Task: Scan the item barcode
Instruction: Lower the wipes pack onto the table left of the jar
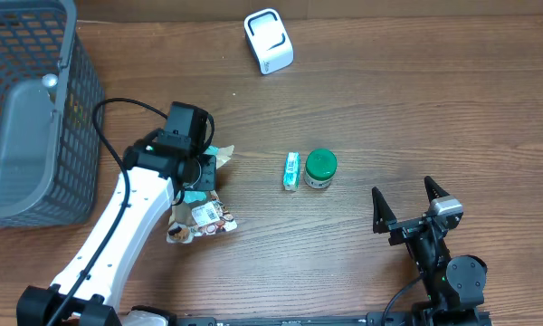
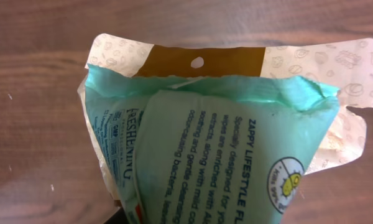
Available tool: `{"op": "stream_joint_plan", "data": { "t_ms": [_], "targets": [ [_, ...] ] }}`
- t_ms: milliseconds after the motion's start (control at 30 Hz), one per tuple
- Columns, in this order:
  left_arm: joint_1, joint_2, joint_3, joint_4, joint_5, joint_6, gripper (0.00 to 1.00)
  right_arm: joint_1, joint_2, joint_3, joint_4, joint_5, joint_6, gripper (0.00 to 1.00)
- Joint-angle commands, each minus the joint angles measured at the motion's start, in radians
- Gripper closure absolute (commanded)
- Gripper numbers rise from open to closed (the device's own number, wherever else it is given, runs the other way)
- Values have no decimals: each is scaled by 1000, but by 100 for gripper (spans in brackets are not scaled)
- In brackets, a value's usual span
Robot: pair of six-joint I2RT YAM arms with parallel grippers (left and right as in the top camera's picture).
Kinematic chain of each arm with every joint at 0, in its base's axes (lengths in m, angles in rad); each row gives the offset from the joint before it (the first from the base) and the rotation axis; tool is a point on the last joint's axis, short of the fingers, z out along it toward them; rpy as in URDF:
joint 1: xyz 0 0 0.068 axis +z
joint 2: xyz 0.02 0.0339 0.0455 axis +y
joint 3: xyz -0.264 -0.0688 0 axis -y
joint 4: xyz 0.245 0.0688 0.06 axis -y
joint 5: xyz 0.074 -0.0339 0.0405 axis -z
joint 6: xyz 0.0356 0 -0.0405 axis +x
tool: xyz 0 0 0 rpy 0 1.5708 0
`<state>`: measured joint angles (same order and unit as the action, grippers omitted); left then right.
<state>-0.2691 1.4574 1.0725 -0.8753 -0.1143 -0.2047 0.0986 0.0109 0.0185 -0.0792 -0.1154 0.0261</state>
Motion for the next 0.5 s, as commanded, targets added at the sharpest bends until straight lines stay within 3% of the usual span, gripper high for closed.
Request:
{"op": "stream_joint_plan", "data": {
  "t_ms": [0, 467],
  "targets": [
    [-20, -2, -45, 57, -103, -13, 84, -5, -8, -11, 5, 9, -1, 0],
    [-33, 181, -60, 174, -207, 48, 83, -5, -8, -11, 5, 9, -1, 0]
  ]
}}
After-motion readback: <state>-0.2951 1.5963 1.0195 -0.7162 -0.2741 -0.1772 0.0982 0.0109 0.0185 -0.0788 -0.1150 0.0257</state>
